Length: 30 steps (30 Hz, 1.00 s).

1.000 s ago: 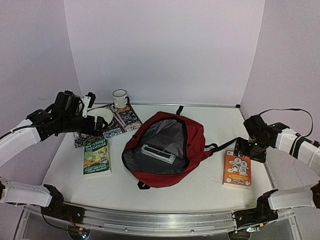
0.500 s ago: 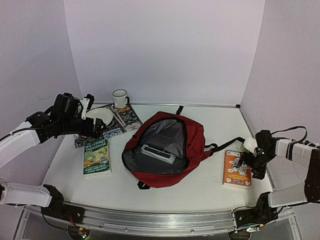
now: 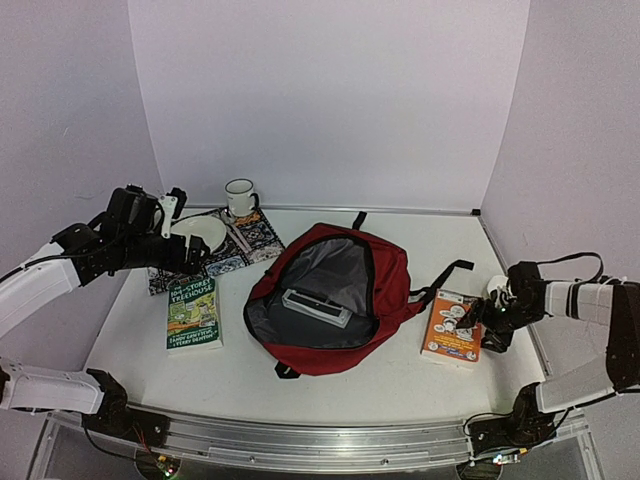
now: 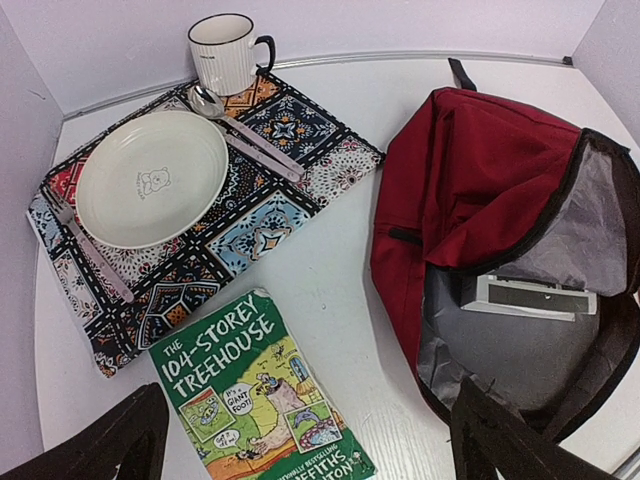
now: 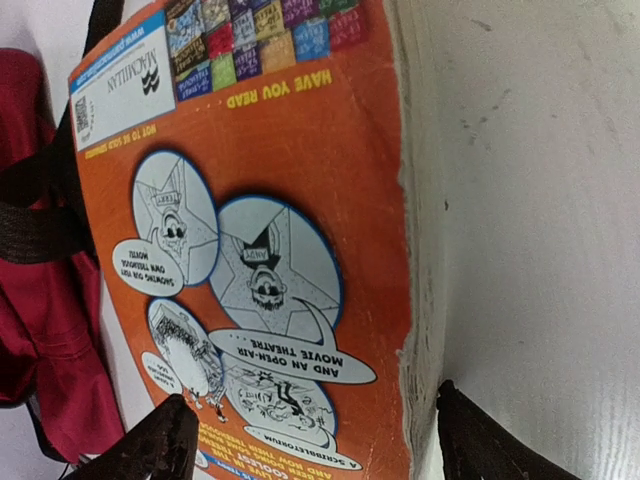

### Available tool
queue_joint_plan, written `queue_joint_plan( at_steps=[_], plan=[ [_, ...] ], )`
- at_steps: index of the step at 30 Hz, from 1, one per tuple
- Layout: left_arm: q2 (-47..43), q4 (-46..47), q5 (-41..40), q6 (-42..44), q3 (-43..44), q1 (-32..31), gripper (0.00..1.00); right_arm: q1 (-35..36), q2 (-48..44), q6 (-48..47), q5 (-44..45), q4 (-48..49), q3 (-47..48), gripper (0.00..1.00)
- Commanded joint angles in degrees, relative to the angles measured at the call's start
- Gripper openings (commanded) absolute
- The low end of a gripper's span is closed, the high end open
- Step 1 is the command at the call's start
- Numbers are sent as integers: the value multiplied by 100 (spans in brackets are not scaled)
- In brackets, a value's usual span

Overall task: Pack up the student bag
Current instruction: Move the book to the center of the board.

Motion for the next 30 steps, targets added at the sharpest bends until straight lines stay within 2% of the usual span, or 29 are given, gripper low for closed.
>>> queue_joint_plan(
  at_steps=[1,5,11,15,22,30],
  plan=[
    [55,182,79,38,11,52,99,8,159,264,-674,700,-92,78],
    [68,190,89,35,10,69,99,16,294,419,-823,1036,-93,73],
    [102,203,148,29,-9,90,100,72,293,654,-1050,1443,-87,59],
    [143,212,201,29,-2,90,99,170,328,738,-1117,1550,-7,54],
    [184,221,243,29,-6,96,99,335,468,952,-1018,1830,53,42],
    [224,226,287,29,-15,96,100,370,964,1231,-654,2219,4,33]
  ],
)
